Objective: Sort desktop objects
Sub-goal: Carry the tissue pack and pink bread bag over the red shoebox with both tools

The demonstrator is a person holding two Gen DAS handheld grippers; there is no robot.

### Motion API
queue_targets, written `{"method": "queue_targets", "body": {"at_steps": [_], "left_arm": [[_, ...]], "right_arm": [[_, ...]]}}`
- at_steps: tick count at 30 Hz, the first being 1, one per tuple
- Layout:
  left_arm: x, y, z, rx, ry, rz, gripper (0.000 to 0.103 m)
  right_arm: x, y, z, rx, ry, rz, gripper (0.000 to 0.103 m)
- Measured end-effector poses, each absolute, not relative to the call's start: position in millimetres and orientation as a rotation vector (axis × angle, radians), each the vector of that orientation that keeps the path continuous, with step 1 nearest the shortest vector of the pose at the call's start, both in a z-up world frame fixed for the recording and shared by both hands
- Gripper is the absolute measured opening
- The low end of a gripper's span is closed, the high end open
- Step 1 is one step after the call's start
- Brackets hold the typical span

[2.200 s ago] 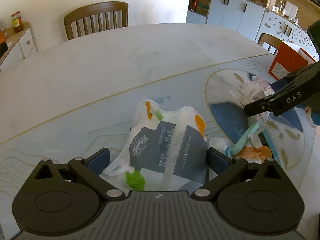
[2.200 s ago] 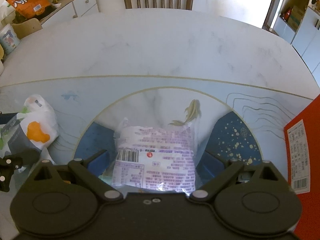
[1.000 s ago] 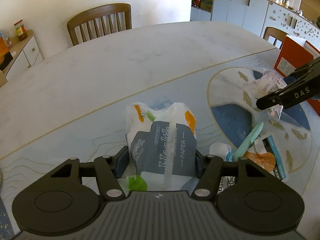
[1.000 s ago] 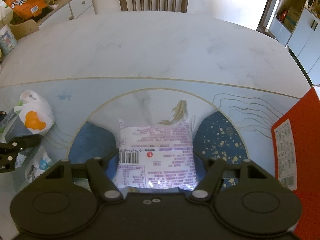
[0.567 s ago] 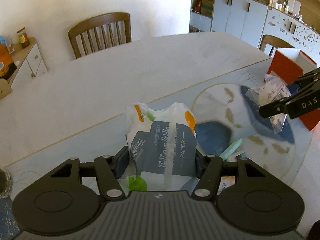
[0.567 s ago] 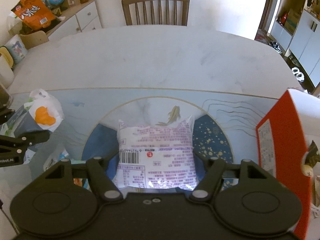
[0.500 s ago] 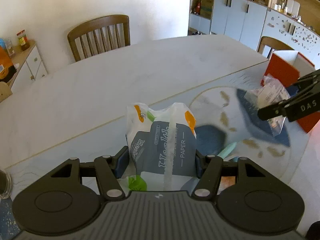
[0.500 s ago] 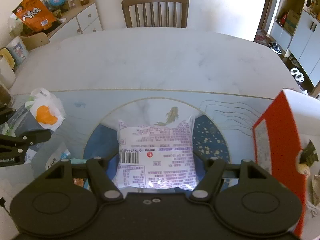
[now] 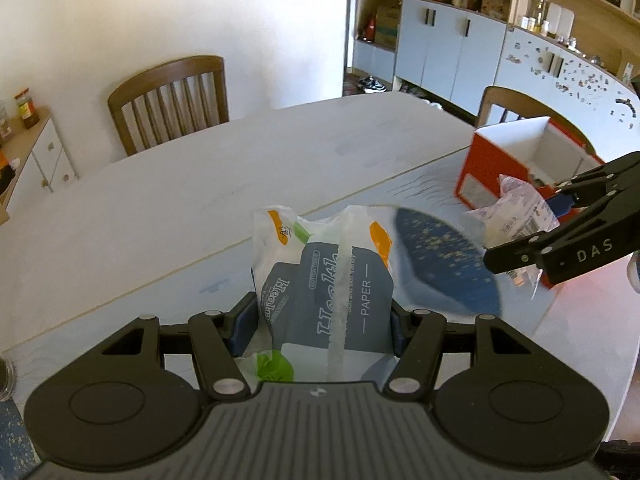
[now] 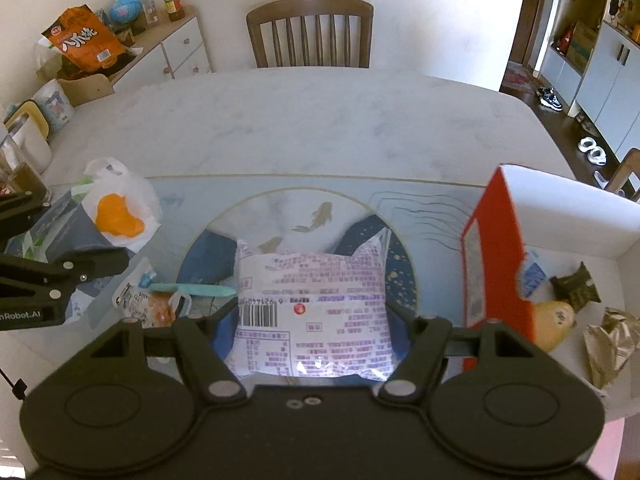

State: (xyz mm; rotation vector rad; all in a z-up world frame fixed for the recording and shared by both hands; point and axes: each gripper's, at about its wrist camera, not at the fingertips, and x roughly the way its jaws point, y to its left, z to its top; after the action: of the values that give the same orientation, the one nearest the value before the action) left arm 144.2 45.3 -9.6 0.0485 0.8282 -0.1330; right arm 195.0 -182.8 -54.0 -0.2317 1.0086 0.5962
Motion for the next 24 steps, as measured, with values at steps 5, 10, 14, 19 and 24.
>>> {"method": "queue_targets", "body": {"at_steps": [5, 10, 14, 19, 24], "left_arm": [[143, 22, 6, 0.053, 0.811, -0.162, 0.061], [143, -3, 17, 0.059, 0.796, -0.189, 0.061], [146, -20, 25, 0.053, 0.790, -0.217, 0.061], [154, -43, 33, 0.064, 0.786, -0.251, 0.061], [164, -66, 37, 0.074, 0.785, -0.279, 0.061]], "right_arm": [[192, -201, -43, -0.219, 1.000, 0.606, 0.072], [189, -218, -34, -0.219, 0.994, 0.616, 0.072], [191, -235, -27, -0.212, 0.995, 0.611, 0.072], [197, -257, -21, -0.203, 0.991, 0.600, 0.072], [203, -281, -18, -0.185, 0.987, 0.592, 0.072]]}}
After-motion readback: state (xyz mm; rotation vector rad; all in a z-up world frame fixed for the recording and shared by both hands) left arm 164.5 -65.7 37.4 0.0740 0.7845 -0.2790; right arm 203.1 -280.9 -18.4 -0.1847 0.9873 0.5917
